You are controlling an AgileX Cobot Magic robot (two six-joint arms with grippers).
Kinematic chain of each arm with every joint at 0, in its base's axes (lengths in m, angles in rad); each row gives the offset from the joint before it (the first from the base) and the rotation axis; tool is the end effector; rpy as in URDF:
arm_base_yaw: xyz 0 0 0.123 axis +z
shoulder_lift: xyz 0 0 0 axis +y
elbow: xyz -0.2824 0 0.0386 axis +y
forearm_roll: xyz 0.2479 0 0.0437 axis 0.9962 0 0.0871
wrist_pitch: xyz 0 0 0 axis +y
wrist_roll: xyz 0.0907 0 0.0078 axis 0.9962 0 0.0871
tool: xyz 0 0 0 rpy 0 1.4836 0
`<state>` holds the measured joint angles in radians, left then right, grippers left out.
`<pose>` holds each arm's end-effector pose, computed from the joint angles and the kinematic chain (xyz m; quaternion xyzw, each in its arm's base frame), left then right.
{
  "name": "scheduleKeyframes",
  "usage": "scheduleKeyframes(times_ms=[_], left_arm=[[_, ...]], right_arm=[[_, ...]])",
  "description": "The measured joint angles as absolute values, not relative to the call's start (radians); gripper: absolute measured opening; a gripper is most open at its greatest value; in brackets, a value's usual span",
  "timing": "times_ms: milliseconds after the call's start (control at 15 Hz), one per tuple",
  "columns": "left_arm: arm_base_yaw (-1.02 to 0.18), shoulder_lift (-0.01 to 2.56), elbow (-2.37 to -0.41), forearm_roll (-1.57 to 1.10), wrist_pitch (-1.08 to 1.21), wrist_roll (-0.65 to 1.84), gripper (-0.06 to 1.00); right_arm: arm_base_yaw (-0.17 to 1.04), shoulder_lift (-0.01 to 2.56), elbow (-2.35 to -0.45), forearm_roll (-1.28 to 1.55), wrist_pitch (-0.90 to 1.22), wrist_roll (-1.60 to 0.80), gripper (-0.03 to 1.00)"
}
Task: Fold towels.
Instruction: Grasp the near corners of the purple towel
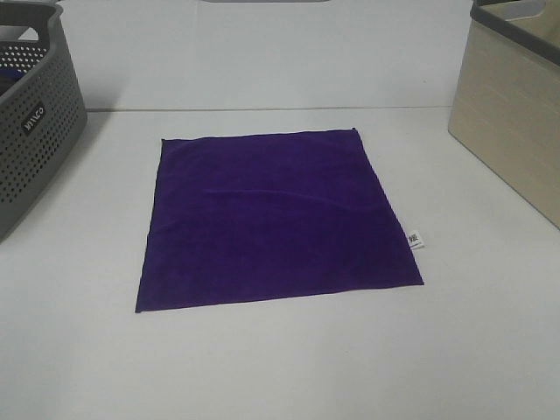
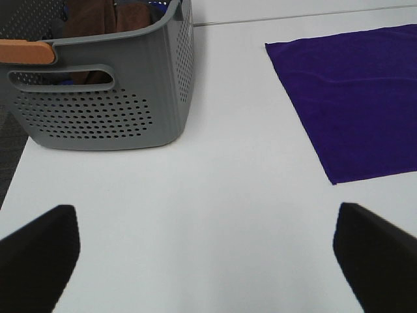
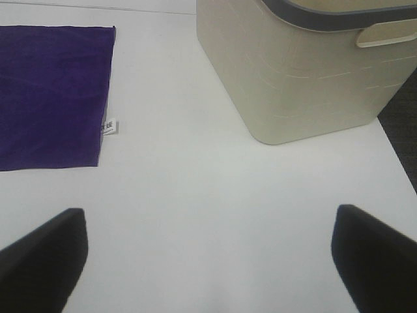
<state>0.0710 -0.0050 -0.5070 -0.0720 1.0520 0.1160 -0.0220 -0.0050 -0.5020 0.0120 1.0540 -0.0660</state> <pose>-0.0058 -0.0061 0.2800 0.0205 0.8470 0.0137 0.5310 -0.0056 0.0011 0.2783 -0.0189 0.8494 -0.0172 0.5271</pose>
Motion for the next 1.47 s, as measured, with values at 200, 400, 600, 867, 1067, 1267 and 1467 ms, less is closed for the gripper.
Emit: scheduleKeyframes(times_ms=[200, 400, 600, 867, 1067, 1267, 1467], left_arm=[[0.071, -0.005, -0.507, -0.072, 1.052, 0.116, 0.99], [0.071, -0.005, -0.507, -0.077, 1.052, 0.116, 0.99], [0.071, -0.005, -0.507, -0.104, 1.052, 0.116, 0.99], [0.071, -0.005, -0.507, -0.105, 1.052, 0.123, 0.99], [0.071, -0.005, -0.507, -0.105, 1.052, 0.123, 0.99], [0.071, -0.005, -0.507, -0.111, 1.052, 0.123, 0.99], [0.071, -0.005, -0.507, -0.111, 1.052, 0.123, 0.99]], right_arm=[[-0.022, -0.005, -0.502, 0.012, 1.054, -0.066, 0.99], [-0.022, -0.005, -0.502, 0.012, 1.054, -0.066, 0.99], [-0.022, -0.005, -0.502, 0.006, 1.054, -0.066, 0.99], [-0.022, -0.005, -0.502, 0.0, 1.054, -0.066, 0.99], [-0.022, -0.005, -0.502, 0.0, 1.054, -0.066, 0.99], [-0.022, -0.005, -0.502, 0.0, 1.054, -0.066, 0.99], [-0.022, -0.005, -0.502, 0.0, 1.054, -0.066, 0.99]])
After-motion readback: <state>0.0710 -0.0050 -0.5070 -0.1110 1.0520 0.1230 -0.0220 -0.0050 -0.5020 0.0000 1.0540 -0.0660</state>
